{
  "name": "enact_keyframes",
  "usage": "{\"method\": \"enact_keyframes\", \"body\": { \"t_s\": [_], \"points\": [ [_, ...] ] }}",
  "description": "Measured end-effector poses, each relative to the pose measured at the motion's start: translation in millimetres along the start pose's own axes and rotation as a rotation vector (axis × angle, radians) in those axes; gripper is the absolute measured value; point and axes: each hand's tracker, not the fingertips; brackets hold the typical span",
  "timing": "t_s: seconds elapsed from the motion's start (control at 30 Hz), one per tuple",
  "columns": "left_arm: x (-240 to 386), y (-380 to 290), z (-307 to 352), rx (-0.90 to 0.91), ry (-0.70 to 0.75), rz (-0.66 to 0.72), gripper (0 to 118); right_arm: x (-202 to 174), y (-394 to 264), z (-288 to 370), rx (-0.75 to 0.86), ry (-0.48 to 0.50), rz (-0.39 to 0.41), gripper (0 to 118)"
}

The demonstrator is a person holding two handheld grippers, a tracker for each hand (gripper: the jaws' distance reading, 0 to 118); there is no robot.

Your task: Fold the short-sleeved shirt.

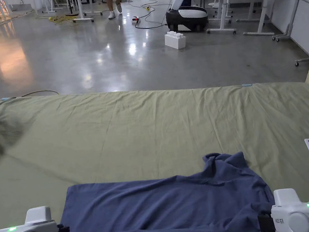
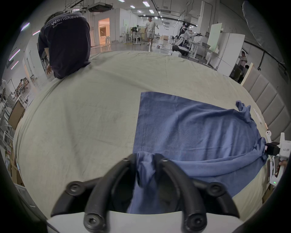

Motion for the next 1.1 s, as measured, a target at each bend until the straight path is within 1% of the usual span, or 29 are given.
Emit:
{"method": "enact_keyframes", "body": {
  "t_s": [0.07, 0.1, 0.13, 0.2, 0.23, 0.27, 0.3, 0.33, 0.37, 0.4, 0.43, 0.5, 0.53, 0.57, 0.6, 0.67, 0.73, 0.77, 0.8, 0.9, 0.97, 1.03, 1.1],
  "points": [
    [-3, -3, 9, 0.02, -0.014, -0.012, 60, 2, -4, 18, 0.082, 0.01, -0.017, 72],
    [-3, -5, 18, 0.063, -0.033, -0.016, 60, 2, -6, 29, 0.13, 0.013, -0.023, 78],
    [-3, -8, 26, 0.102, -0.04, -0.018, 60, 2, -9, 41, 0.194, 0.016, -0.031, 80],
    [1, -11, 47, 0.195, -0.049, -0.024, 60, -2, -15, 63, 0.29, 0.022, -0.037, 80],
    [5, -15, 58, 0.246, -0.047, -0.026, 59, -7, -18, 75, 0.344, 0.008, -0.04, 80],
    [8, -18, 69, 0.299, -0.043, -0.034, 58, -10, -19, 85, 0.385, -0.001, -0.047, 80],
    [12, -21, 82, 0.356, -0.04, -0.042, 54, -14, -22, 96, 0.431, 0.001, -0.058, 79],
    [17, -25, 95, 0.408, -0.026, -0.053, 48, -20, -24, 107, 0.473, -0.014, -0.079, 76],
    [20, -28, 105, 0.455, -0.028, -0.058, 41, -24, -26, 116, 0.505, -0.02, -0.093, 71],
    [24, -32, 117, 0.504, -0.03, -0.048, 25, -29, -28, 127, 0.567, -0.025, -0.106, 58],
    [27, -34, 127, 0.547, -0.035, -0.042, 18, -34, -29, 136, 0.6, -0.023, -0.105, 45],
    [33, -41, 144, 0.612, -0.023, -0.038, 10, -43, -32, 154, 0.681, -0.038, -0.103, 16],
    [36, -45, 152, 0.64, -0.003, -0.037, 6, -48, -32, 164, 0.721, -0.043, -0.089, 11],
    [39, -46, 158, 0.662, 0.009, -0.036, 6, -52, -32, 170, 0.744, -0.051, -0.078, 10],
    [42, -50, 165, 0.679, 0.005, -0.05, 3, -57, -32, 180, 0.792, -0.065, -0.056, 2],
    [46, -56, 177, 0.717, 0.017, -0.072, 3, -62, -36, 189, 0.805, -0.031, -0.066, 1],
    [51, -62, 189, 0.743, 0.033, -0.097, 3, -69, -37, 202, 0.888, -0.053, -0.005, 1],
    [51, -64, 193, 0.745, 0.034, -0.102, 1, -71, -39, 204, 0.868, -0.043, -0.017, 1],
    [51, -66, 197, 0.747, 0.029, -0.103, 0, -75, -38, 210, 0.914, -0.075, 0.017, 1],
    [47, -70, 203, 0.725, 0.032, -0.091, 0, -78, -41, 217, 0.913, -0.049, -0.01, 0],
    [39, -71, 201, 0.695, 0.024, -0.07, 0, -80, -42, 218, 0.914, -0.055, -0.002, 0],
    [30, -71, 194, 0.676, 0.02, -0.055, 0, -80, -43, 218, 0.916, -0.048, -0.013, 0],
    [19, -68, 182, 0.591, 0.013, -0.051, 0, -79, -43, 218, 0.901, -0.048, -0.012, 0]
  ]
}}
